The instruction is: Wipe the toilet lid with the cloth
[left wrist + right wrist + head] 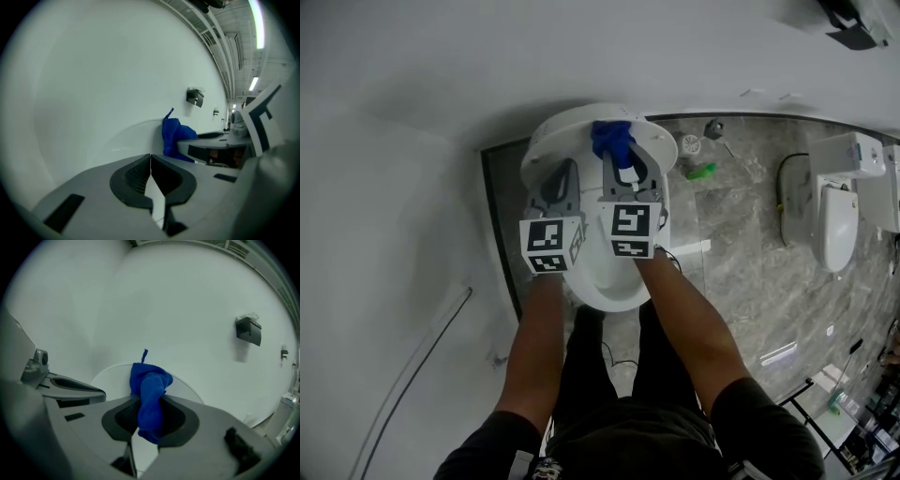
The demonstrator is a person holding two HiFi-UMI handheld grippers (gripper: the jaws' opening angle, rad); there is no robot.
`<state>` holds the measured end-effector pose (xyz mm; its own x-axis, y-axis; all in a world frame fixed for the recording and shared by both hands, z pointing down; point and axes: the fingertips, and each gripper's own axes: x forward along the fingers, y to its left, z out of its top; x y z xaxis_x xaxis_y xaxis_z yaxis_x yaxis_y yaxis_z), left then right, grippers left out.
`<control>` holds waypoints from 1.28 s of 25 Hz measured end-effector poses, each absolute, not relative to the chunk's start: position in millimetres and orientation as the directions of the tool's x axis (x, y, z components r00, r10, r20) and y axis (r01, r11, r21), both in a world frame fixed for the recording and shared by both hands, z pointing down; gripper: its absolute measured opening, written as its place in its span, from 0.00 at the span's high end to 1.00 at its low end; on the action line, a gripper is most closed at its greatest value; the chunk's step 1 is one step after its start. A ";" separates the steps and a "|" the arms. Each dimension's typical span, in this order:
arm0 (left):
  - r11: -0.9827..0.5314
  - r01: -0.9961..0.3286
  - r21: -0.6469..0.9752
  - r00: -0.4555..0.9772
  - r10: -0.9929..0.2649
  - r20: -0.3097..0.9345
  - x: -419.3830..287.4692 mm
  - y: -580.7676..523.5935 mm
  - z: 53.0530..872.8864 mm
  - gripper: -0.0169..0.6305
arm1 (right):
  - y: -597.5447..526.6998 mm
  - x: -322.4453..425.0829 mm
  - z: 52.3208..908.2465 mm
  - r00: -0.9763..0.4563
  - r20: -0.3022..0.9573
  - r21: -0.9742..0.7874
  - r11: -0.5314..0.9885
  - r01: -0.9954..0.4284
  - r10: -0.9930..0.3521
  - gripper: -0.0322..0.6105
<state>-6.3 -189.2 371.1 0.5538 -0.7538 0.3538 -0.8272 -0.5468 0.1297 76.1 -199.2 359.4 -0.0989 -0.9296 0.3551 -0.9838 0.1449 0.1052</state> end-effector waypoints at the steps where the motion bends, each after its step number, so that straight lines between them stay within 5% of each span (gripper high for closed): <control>1: -0.551 -0.825 0.130 0.557 -0.752 0.352 0.7 -188.7 371.0 0.95 | -198.4 83.5 360.0 -0.091 0.355 0.108 0.138 -0.985 -0.930 0.82; 14: -0.584 -0.796 0.157 0.597 -0.716 0.363 45.2 -178.5 382.3 0.95 | -182.3 134.2 380.8 -0.003 0.391 0.103 0.047 -0.994 -0.920 0.82; 32: -0.314 -0.941 0.125 0.337 -0.842 0.422 -152.2 -171.1 418.9 0.95 | -177.1 -67.0 419.2 -0.251 0.424 0.029 0.291 -0.956 -0.870 0.82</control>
